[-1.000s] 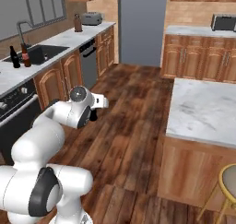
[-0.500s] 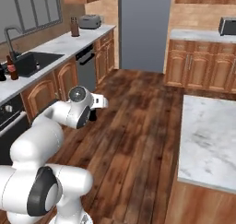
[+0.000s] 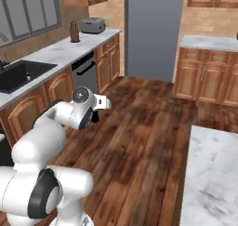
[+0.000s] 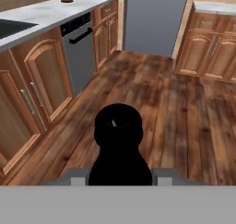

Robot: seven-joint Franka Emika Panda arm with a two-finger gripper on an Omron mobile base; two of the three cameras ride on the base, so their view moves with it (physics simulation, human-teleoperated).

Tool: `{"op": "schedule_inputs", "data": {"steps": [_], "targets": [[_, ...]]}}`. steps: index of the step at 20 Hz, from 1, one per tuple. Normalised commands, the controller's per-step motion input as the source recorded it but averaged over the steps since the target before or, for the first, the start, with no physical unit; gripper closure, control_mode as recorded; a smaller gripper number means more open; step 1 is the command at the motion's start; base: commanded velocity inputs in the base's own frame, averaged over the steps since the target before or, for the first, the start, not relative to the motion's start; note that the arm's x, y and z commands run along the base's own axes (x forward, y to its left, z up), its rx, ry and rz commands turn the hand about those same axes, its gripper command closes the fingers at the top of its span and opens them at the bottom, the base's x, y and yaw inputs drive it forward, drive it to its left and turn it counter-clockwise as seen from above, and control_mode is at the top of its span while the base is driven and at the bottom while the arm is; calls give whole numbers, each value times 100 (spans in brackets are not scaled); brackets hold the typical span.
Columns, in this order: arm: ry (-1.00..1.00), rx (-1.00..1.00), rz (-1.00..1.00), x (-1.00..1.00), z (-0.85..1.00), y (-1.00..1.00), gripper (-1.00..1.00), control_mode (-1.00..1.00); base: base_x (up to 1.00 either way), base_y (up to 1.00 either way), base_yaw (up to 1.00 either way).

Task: Place the large bottle from the dining counter next to the other large bottle outside the sink, and place the small bottle from the dining counter next to the other small bottle inside the sink.

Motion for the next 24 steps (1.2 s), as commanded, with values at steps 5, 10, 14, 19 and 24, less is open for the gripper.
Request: {"op": "schedule_inputs", "data": {"steps": [5, 10, 14, 19, 24], "targets": [[0, 0, 0, 0, 0, 0, 100, 100, 98, 2, 32], [0, 0, 0, 0, 0, 0, 100, 100, 83, 0, 40], [0, 0, 0, 0, 0, 0, 100, 100, 80, 2, 44], [0, 0, 0, 0, 0, 0, 100, 100, 69, 2, 45], [0, 0, 0, 0, 0, 0, 100, 100, 63, 2, 46]]}}
